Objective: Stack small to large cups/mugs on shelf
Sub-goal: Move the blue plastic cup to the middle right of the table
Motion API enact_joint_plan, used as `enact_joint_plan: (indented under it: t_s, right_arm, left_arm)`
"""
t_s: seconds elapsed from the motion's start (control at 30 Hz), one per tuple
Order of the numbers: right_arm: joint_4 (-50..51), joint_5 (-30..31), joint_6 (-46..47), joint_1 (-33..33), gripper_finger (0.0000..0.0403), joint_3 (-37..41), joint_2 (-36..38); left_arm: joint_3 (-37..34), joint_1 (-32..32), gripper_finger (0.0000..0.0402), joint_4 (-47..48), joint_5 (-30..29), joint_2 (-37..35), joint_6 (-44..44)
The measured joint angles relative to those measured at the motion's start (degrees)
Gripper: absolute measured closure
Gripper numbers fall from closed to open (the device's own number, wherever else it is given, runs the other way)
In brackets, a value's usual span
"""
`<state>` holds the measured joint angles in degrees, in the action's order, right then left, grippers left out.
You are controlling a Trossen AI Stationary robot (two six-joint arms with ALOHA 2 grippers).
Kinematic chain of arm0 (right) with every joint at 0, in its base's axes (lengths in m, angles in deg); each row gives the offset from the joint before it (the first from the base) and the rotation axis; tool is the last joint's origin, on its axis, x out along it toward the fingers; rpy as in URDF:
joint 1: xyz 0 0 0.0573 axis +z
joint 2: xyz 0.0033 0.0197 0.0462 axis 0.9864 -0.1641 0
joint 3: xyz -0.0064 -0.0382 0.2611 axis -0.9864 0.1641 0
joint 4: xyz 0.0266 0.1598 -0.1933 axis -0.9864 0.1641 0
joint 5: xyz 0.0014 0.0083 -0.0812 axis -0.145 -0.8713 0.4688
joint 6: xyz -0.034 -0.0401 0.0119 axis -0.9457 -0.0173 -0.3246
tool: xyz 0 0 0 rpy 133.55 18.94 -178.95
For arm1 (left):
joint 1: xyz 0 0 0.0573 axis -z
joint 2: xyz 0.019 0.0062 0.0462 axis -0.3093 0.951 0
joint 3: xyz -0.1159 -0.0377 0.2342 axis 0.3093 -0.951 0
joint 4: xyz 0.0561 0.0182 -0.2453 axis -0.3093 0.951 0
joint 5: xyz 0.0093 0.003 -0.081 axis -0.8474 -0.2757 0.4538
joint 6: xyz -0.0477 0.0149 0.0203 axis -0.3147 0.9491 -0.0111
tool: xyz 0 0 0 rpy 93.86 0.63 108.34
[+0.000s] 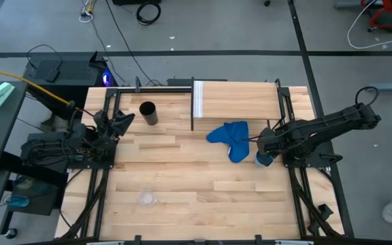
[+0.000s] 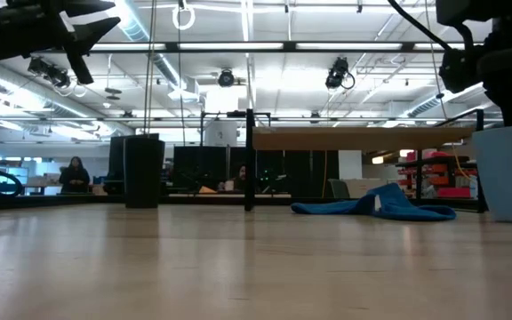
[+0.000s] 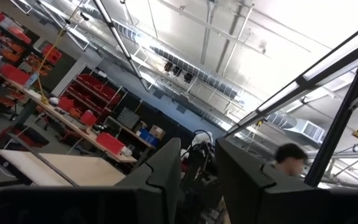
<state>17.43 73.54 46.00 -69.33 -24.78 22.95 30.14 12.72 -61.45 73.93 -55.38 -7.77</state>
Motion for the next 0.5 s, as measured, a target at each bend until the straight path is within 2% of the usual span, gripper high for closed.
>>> enact_joint_plan:
  t_s: [0.2,0.5]
  right_arm:
    - [0.06,0.43,-0.02,0.02,0.0346,0.00,0.00]
    - [0.77,0.57,0.05,0.02,0.0327,-0.05,0.02]
  left_arm:
    - [0.00,0.02,0.0294,-0.12,0.00,-0.02,0.03]
    - [0.00,0.02,0.0294,-0.10,0.00,-0.01,0.04]
